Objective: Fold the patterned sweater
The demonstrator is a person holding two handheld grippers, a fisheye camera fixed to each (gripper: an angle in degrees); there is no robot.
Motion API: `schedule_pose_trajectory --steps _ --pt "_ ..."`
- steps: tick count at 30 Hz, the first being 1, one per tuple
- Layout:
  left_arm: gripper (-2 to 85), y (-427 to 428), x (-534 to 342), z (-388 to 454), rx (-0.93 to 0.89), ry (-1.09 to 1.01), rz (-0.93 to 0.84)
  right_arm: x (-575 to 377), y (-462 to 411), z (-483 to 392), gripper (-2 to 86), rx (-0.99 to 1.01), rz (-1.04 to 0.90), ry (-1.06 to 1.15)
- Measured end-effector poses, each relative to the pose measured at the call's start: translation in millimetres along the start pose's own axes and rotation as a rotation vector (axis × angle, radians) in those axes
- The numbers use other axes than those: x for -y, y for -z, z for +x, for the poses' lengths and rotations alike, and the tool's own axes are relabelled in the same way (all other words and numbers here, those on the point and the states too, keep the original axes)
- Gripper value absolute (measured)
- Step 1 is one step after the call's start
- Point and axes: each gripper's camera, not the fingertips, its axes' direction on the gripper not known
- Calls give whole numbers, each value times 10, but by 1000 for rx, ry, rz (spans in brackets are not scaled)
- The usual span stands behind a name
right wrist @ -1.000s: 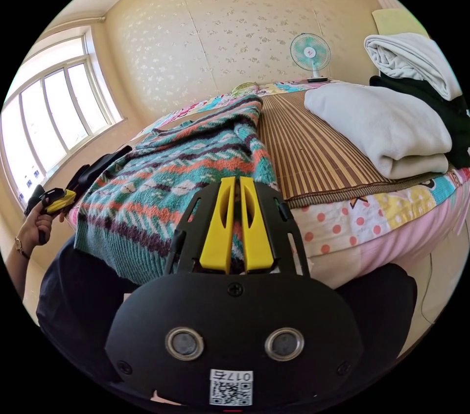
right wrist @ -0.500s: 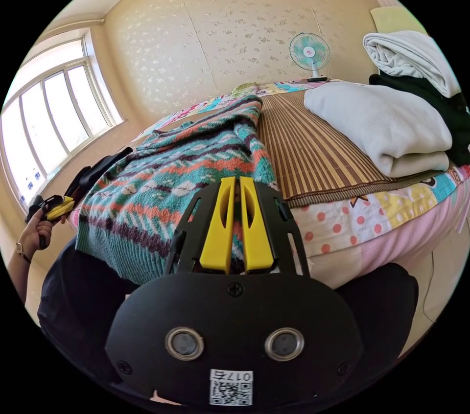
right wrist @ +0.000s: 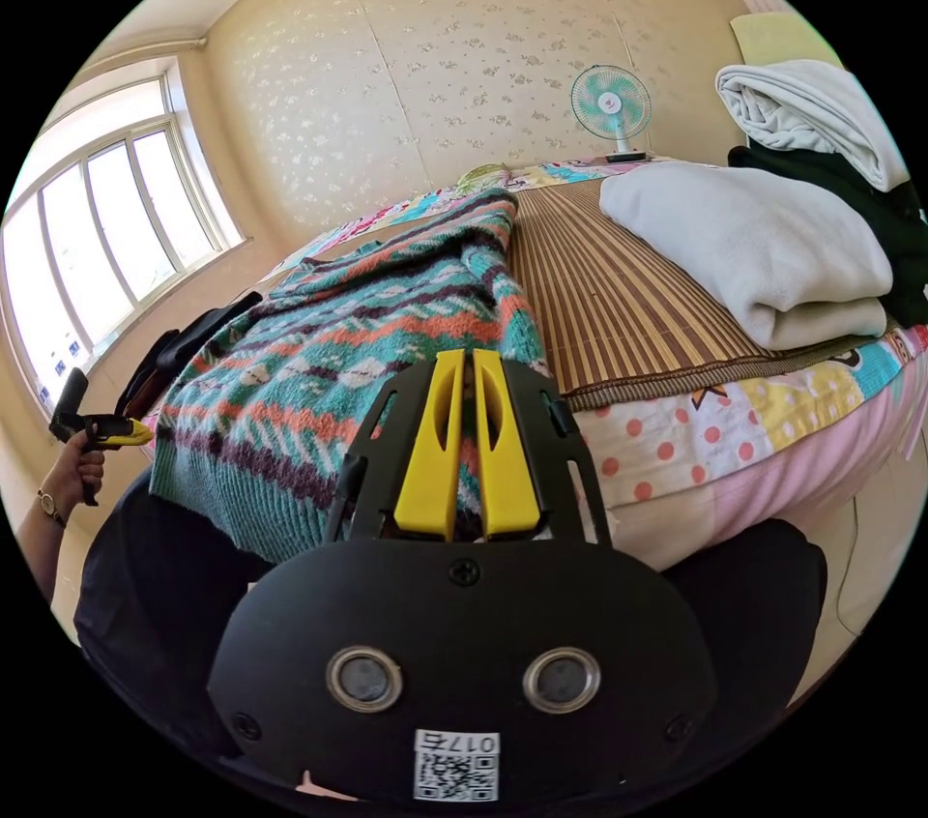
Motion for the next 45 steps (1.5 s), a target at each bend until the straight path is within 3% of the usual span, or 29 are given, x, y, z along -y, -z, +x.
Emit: schedule_pose_trajectory --steps 9,13,18,23,28,32,36,40,45 --pt "111 -428 214 119 25 -38 -231 60 5 -81 22 7 0 -9" --pt "55 -470 145 146 13 -54 -234 109 -1 -104 21 10 -1 -13" --pt "50 -167 -23 -161 -362 -20 -80 187 -12 -112 20 15 -4 -19" --pt "47 89 -181 -457 -601 7 50 330 -19 -60 18 51 -29 -48" --pt "48 265 -293 -677 -728 20 133 752 63 -127 13 -24 -249 -32" --pt "48 290 -333 -877 -797 48 145 918 314 -228 22 -104 -298 0" --pt "48 322 -375 -1033 -851 58 166 973 496 -80 92 -150 -394 -9" --pt "48 372 -407 -1127 -851 53 170 993 344 279 168 -106 -638 -36" --pt "48 392 -451 -1279 -871 53 165 1013 195 712 172 98 -718 -134"
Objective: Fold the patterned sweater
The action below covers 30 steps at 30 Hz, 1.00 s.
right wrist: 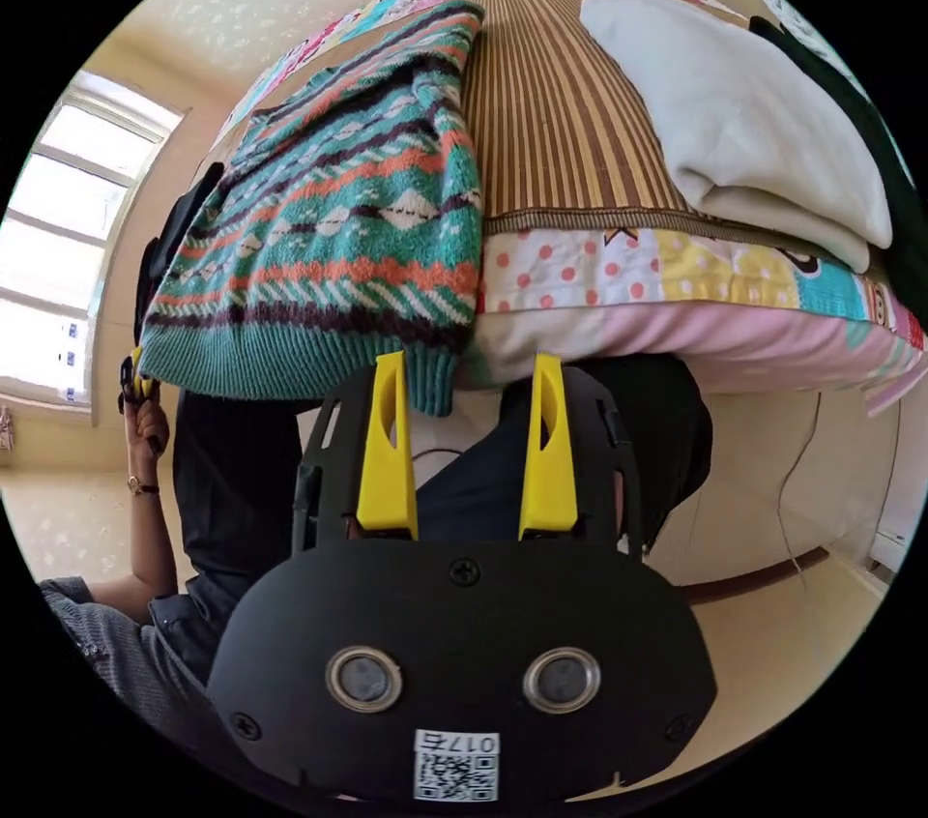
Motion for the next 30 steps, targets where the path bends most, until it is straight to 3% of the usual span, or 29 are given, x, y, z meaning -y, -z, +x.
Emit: schedule_pose_trajectory --steps 8,11,14,22,30 --pt "48 157 -91 -42 6 5 9 201 -83 381 76 133 -145 1" --pt "48 207 -121 -40 17 4 4 108 80 543 47 131 -98 -12" --pt "48 251 -162 -40 14 0 7 -65 286 775 36 251 -38 -14" --pt "47 305 -291 -45 -30 -10 29 -502 919 1568 26 847 227 41" --pt "47 355 -510 223 -71 -79 36 -659 1297 1693 21 969 330 142"
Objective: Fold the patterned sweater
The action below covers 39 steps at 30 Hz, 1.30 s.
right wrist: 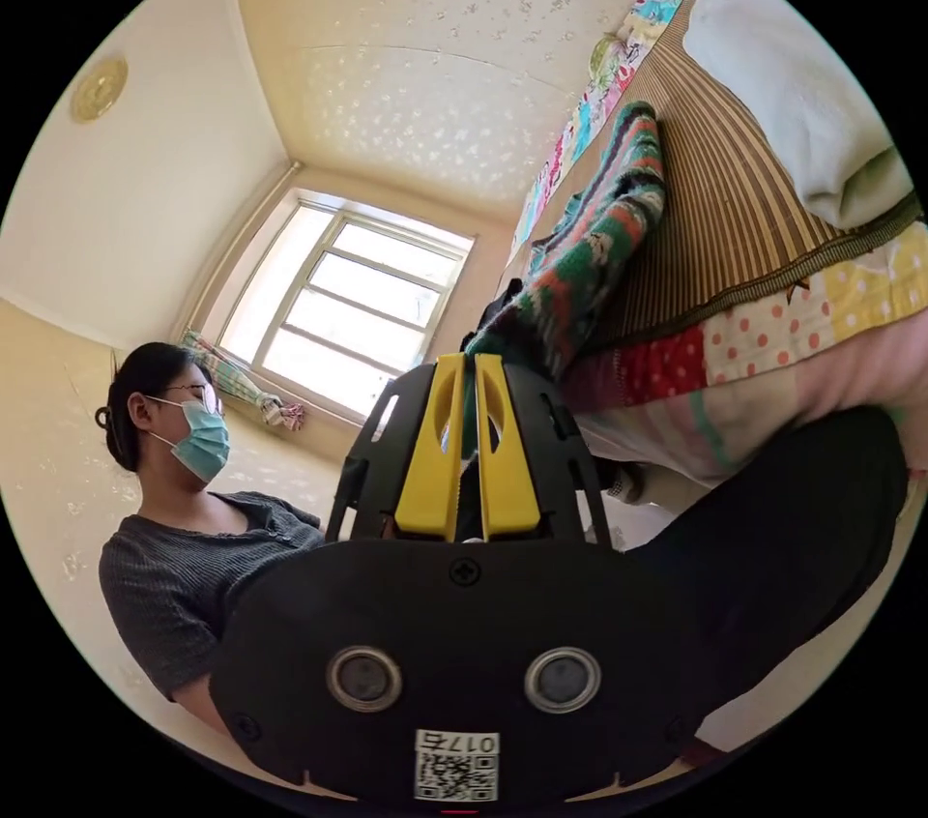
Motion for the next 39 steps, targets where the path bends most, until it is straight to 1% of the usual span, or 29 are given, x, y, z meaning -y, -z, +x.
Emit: schedule_pose_trajectory --steps 4,6,8,10,12,14,17,19,21,22,24,27,30,32,35,37,39 --pt "46 36 -116 211 -27 -57 -4 -72 203 -184 22 76 47 76" --pt "46 72 -188 301 -51 -88 4 -108 318 -214 22 74 78 83" --pt "46 103 -238 329 -42 -95 9 -120 416 -189 22 27 77 49" --pt "46 115 -283 337 -17 -101 9 -129 491 -120 21 -67 31 -28" --pt "46 86 -341 305 -24 -96 3 -165 527 -96 20 -100 9 -55" --pt "46 60 -391 293 -45 -109 11 -221 567 -89 20 -49 19 -49" --pt "45 66 -473 290 -91 -152 44 -322 662 -56 21 69 84 -41" --pt "45 39 -526 390 -149 -230 51 -393 719 -164 19 197 128 73" --pt "44 -62 -555 610 -225 -348 15 -434 757 -285 18 273 164 165" --pt "44 -78 -556 657 -240 -369 13 -446 796 -325 18 315 199 192" --pt "44 -93 -514 718 -276 -380 38 -443 859 -299 18 336 263 173" --pt "45 -101 -410 521 -273 -274 124 -388 899 -110 17 252 338 56" --pt "45 -170 -270 332 -236 -197 234 -208 754 19 17 322 375 30" --pt "44 -264 -96 298 -240 -186 290 24 625 1 16 314 394 42" --pt "43 -526 407 326 -180 -194 335 557 421 -1 13 212 428 3" --pt "43 -706 775 312 -136 -187 359 999 198 81 12 115 469 -113" --pt "43 -969 1296 251 -42 -162 382 1290 14 176 11 50 499 -225"
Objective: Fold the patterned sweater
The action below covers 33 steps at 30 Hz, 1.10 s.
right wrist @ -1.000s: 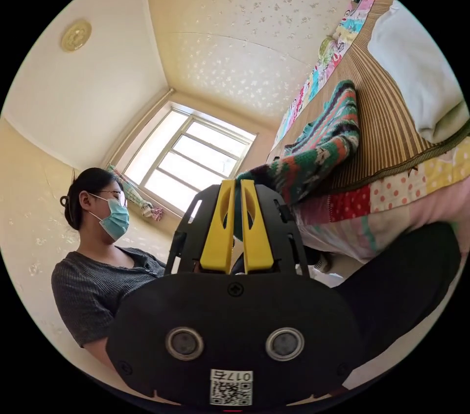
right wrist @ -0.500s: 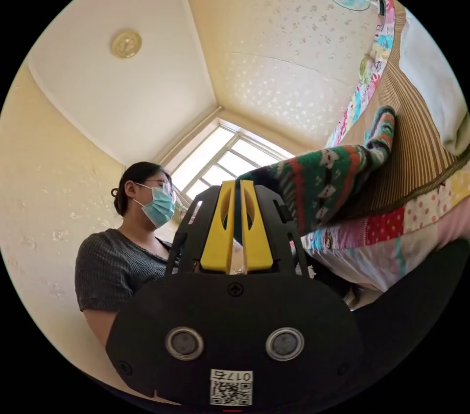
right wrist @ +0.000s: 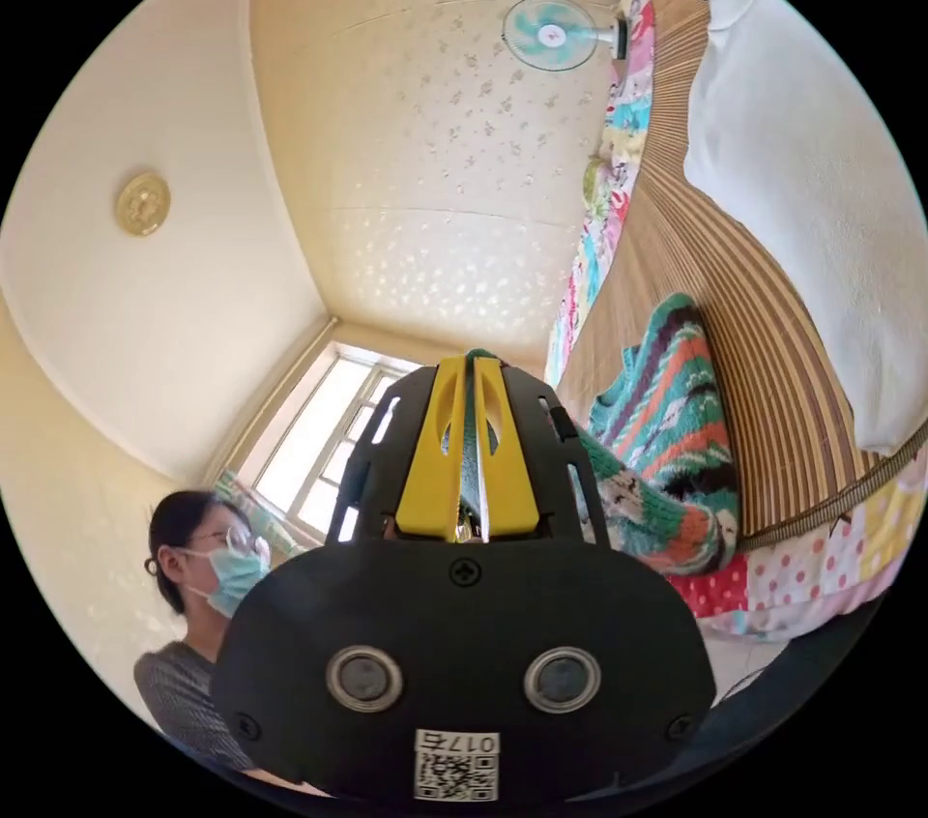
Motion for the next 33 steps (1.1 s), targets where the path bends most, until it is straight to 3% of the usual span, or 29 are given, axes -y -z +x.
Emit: schedule_pose_trajectory --steps 6,12,13,15,19,26,29,33 --pt "45 -948 591 -682 314 7 23 385 -1001 179 13 -338 127 -37" --pt "97 -1512 509 -1624 638 -43 -80 180 -2056 573 16 -820 88 318" --pt "100 -1482 490 -1714 613 -6 -64 54 -2176 691 16 -865 91 358" --pt "123 -1310 457 -1757 511 4 54 -9 -2209 665 17 -824 111 360" --pt "154 -1319 404 -1684 525 -43 67 -209 -2434 598 14 -834 117 430" --pt "187 -997 -121 -766 885 -215 86 -390 -2650 645 13 -812 120 409" --pt "190 -557 -549 -702 948 -116 164 -455 -2739 673 13 -794 111 391" --pt "193 -346 -856 -1161 884 120 32 -726 -3024 440 14 -873 114 513"
